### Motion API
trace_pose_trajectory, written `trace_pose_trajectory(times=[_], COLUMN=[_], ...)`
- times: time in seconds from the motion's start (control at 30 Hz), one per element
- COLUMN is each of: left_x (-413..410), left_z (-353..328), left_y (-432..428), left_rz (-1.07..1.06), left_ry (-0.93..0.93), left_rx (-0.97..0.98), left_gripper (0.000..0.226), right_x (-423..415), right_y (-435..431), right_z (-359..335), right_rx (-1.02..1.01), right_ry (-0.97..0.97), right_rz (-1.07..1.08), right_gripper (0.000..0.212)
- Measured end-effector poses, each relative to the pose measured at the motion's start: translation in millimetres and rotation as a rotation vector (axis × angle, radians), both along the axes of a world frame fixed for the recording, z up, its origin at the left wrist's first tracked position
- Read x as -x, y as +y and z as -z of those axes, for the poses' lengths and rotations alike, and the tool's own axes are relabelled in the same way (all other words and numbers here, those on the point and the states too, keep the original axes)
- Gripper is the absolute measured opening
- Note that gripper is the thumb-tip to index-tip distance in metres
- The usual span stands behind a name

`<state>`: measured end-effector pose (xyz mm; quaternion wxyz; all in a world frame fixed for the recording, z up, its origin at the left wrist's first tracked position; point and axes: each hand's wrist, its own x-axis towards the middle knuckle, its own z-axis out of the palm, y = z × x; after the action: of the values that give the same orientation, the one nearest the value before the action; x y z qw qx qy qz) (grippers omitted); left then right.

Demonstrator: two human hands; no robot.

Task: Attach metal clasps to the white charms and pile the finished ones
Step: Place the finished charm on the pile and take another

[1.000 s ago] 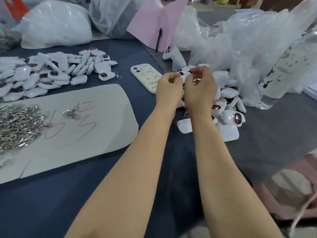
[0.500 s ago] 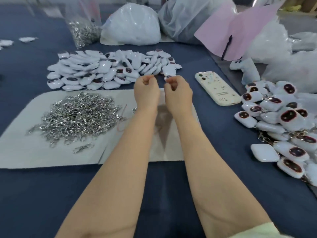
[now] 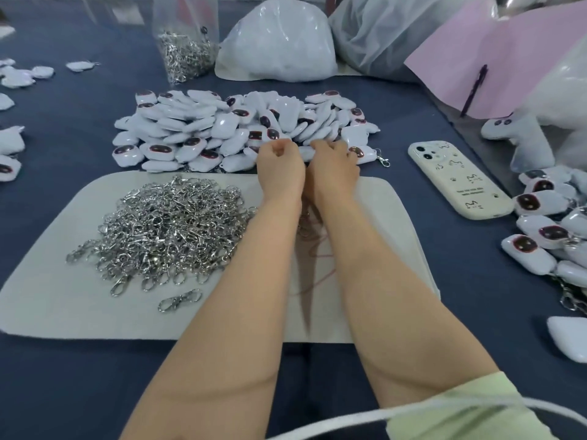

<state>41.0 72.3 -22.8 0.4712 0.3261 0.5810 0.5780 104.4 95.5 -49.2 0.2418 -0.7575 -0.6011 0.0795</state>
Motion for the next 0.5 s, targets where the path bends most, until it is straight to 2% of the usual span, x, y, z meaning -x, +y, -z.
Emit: trace_pose_trajectory(times=[0.2, 0.27, 0.4, 0.5], left_x=[-2, -2, -4, -6], left_z=[-3, -5, -10, -17], left_y=[-3, -5, -8, -11], left_rz=[0.021, 0.043, 0.053, 0.116], left_ry=[-0.007, -0.026, -0.03, -0.068], left_rx=[0.011, 0.023, 0.021, -0.033], left_gripper=[0.012, 0.018, 0.028, 0.022], right_x=[2, 1, 2, 7], right_y=[3, 0, -6, -10], right_z=[-5, -6, -18, -30], right_rx=[-0.003, -0.049, -0.24, -0.312], right_ry=[0.073, 0.153, 0.693, 0.83], right_rz=[0.016, 0.034, 0.056, 0.028], right_gripper=[0.034, 0.029, 0.04, 0.039])
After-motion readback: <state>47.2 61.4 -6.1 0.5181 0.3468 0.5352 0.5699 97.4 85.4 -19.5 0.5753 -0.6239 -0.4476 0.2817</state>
